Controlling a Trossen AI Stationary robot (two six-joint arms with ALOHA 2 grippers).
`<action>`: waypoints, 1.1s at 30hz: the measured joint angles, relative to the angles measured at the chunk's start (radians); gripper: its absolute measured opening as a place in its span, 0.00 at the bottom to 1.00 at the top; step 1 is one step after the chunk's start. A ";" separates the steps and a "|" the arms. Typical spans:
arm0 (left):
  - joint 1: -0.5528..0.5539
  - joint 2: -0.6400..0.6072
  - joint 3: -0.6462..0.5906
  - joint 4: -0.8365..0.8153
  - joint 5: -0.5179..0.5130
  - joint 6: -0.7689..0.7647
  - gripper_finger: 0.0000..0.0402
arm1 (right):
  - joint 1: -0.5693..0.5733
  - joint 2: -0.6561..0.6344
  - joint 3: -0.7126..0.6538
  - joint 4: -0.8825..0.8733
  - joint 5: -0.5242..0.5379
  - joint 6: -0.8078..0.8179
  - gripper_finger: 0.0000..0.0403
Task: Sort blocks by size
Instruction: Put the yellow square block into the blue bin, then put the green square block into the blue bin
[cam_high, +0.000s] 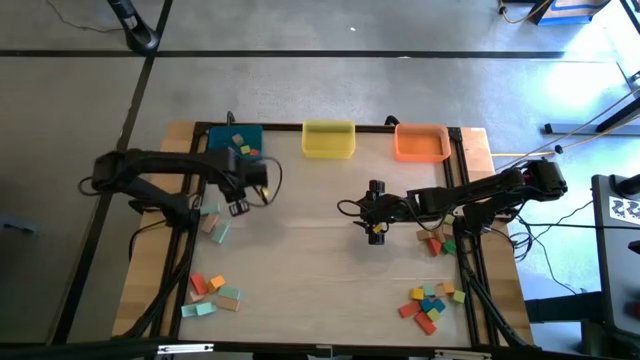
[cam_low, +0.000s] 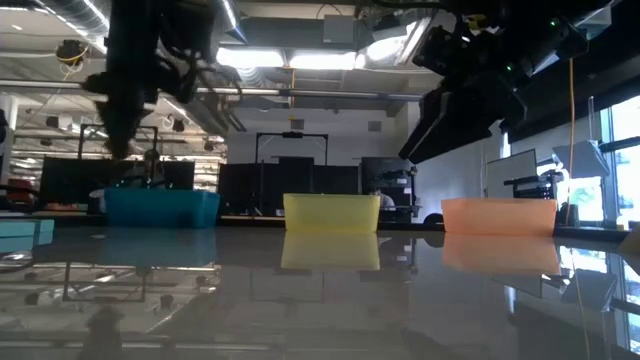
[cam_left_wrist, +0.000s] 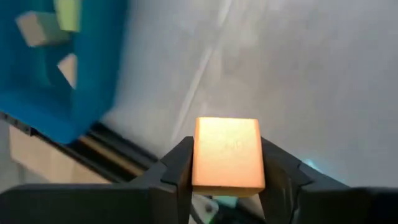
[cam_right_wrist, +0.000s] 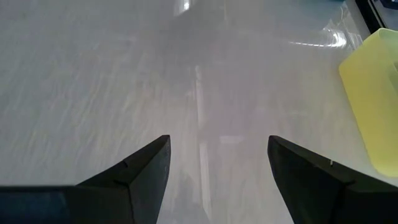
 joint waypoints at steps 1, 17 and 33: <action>0.028 -0.020 0.000 0.024 -0.001 0.016 0.30 | 0.000 0.000 0.000 0.000 0.000 0.000 0.66; 0.536 -0.030 -0.091 0.506 -0.042 0.113 0.30 | 0.000 0.000 0.000 0.000 0.000 -0.001 0.66; 0.695 0.050 -0.124 0.716 -0.038 0.135 0.55 | 0.000 0.000 0.000 -0.002 -0.013 -0.031 0.66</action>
